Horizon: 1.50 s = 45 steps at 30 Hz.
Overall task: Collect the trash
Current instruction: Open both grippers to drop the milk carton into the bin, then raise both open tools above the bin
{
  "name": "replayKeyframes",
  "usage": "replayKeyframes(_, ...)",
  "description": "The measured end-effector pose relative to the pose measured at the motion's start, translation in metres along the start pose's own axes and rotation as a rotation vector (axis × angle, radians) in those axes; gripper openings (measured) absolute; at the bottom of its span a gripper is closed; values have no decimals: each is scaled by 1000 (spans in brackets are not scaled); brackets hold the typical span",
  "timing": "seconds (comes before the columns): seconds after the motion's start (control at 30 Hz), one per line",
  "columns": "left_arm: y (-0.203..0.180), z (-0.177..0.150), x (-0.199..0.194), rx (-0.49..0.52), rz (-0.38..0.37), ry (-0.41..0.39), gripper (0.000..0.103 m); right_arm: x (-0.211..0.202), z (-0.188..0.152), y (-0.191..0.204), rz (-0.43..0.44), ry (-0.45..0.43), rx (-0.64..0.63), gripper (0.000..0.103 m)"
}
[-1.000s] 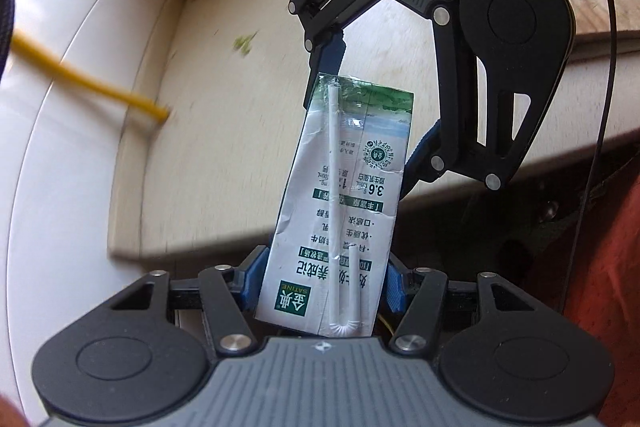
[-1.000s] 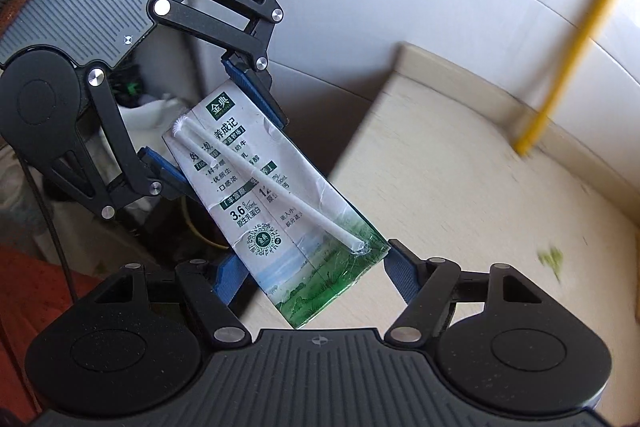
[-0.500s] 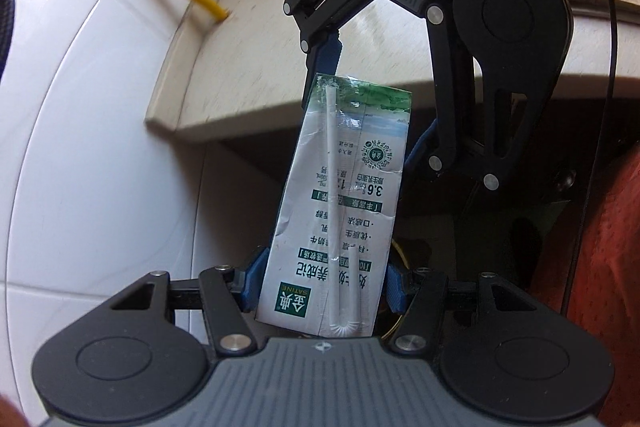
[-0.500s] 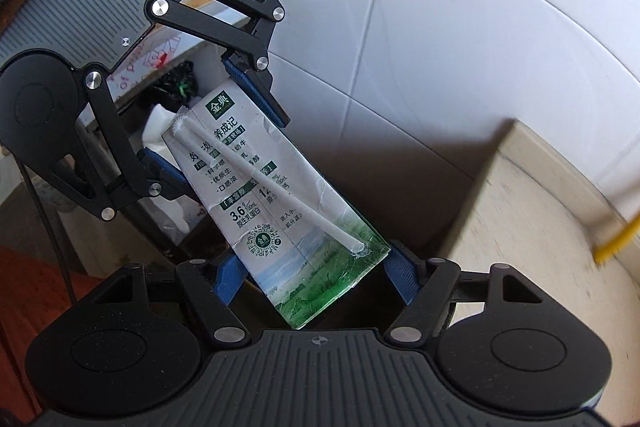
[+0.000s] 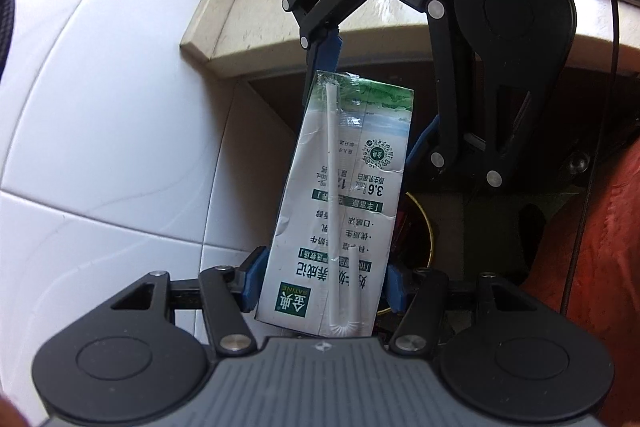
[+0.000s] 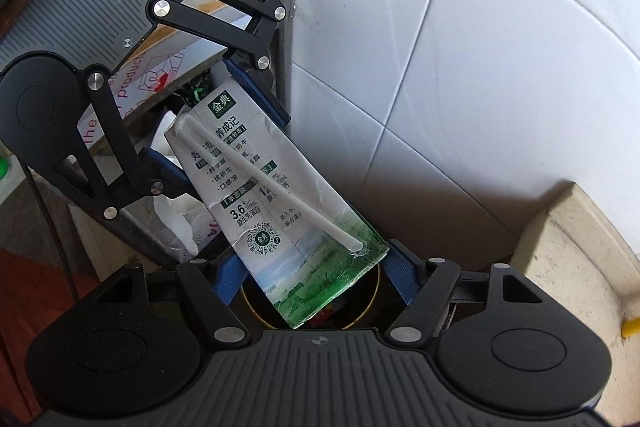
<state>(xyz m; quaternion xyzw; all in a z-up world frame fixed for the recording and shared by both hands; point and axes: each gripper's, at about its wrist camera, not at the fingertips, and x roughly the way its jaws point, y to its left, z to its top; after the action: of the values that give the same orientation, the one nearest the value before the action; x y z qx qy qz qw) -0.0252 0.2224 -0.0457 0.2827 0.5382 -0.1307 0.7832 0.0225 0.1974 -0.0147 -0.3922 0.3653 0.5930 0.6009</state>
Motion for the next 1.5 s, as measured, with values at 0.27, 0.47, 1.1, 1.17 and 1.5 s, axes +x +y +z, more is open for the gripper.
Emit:
replayKeyframes(0.27, 8, -10, 20, 2, -26, 14, 54, 11, 1, 0, 13, 37, 6, 78)
replayKeyframes(0.47, 15, -12, 38, 23, -39, 28, 54, 14, 2, -4, 17, 66, 19, 78)
replayKeyframes(1.1, 6, -22, 53, 49, -29, 62, 56, 32, -5, -14, -59, 109, 160, 86)
replayKeyframes(1.17, 10, -21, 42, 17, -10, 38, 57, 19, -7, -16, -87, 84, 190, 87)
replayKeyframes(1.5, 14, -13, -19, -314, 188, -21, 62, -58, -32, -10, -250, -123, 436, 92)
